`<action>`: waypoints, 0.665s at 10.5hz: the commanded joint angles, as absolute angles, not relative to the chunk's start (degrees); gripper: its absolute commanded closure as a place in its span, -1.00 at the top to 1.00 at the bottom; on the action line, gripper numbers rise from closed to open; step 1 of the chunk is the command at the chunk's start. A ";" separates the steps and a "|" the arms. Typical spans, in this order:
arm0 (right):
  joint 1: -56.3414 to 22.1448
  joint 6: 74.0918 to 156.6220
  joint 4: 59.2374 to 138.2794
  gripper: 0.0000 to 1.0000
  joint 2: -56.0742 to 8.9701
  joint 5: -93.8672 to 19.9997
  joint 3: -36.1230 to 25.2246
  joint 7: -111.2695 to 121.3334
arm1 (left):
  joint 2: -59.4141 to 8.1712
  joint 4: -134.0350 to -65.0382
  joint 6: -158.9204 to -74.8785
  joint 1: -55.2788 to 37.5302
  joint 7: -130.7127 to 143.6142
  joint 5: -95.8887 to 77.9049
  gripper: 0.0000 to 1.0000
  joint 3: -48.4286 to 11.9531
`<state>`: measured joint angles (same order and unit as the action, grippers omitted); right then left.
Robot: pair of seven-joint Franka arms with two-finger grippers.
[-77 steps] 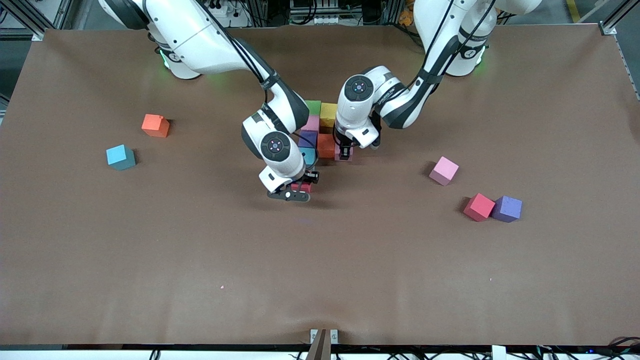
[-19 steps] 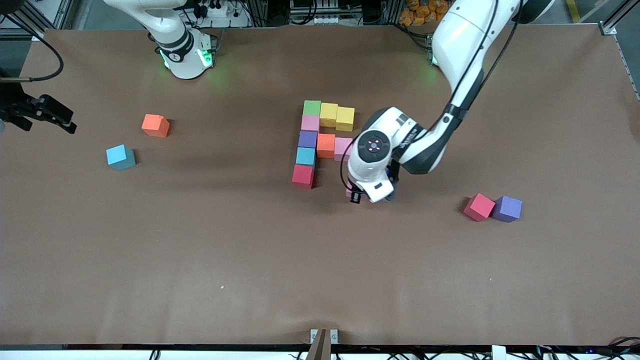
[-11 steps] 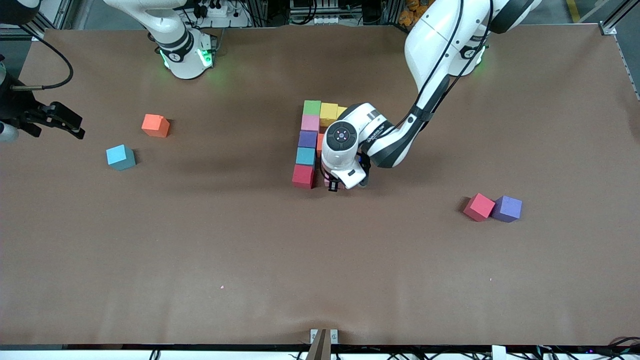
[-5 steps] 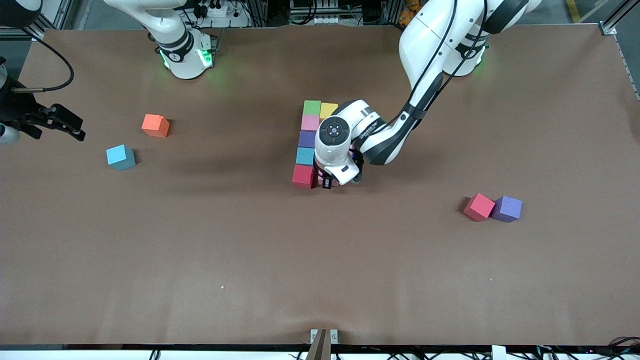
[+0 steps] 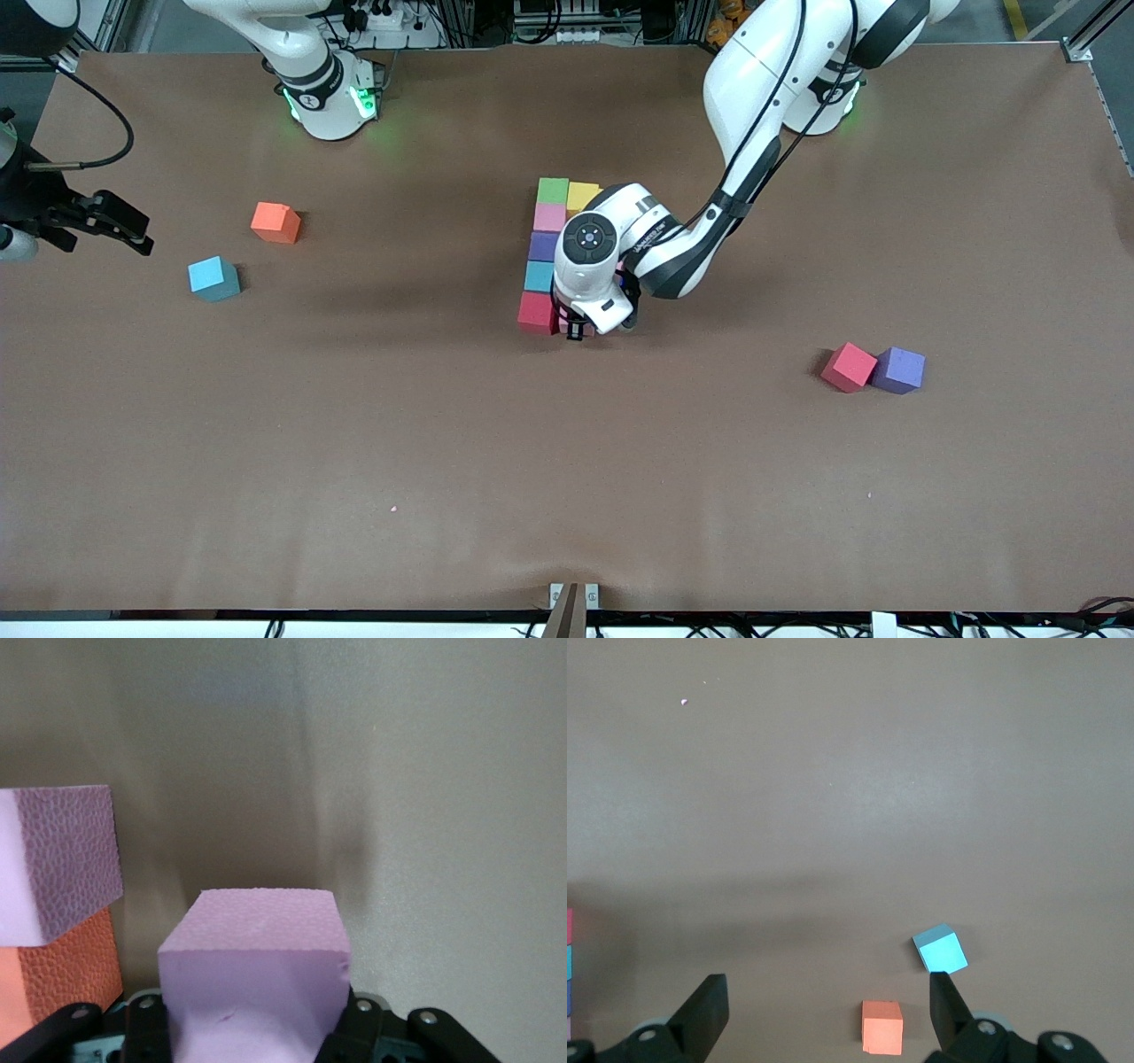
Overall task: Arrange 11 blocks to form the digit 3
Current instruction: 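Lower the lavender cube beside the pink cube and open the left gripper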
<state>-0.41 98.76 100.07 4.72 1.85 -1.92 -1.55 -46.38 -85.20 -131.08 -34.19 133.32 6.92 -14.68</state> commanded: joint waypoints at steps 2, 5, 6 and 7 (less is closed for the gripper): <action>-0.35 99.58 100.20 1.00 4.22 2.02 -1.67 -0.88 | -48.43 -82.09 -130.96 -35.07 135.00 5.98 -0.89 -14.24; -0.09 99.67 100.20 1.00 3.61 2.02 -1.67 -0.79 | -48.60 -82.09 -130.96 -35.33 135.70 5.98 -0.88 -14.06; -0.09 99.84 100.20 1.00 3.34 2.02 -1.67 -0.79 | -48.78 -82.00 -130.96 -35.33 135.79 5.98 -0.88 -14.15; -0.26 100.10 100.20 1.00 3.34 2.02 -1.67 -1.05 | -48.78 -82.00 -130.96 -35.42 135.88 5.98 -0.88 -14.06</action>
<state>-0.53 99.39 100.11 3.50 1.85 -1.82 -1.55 -47.91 -83.67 -131.09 -34.55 135.05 6.92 -14.68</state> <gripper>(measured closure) 0.000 0.427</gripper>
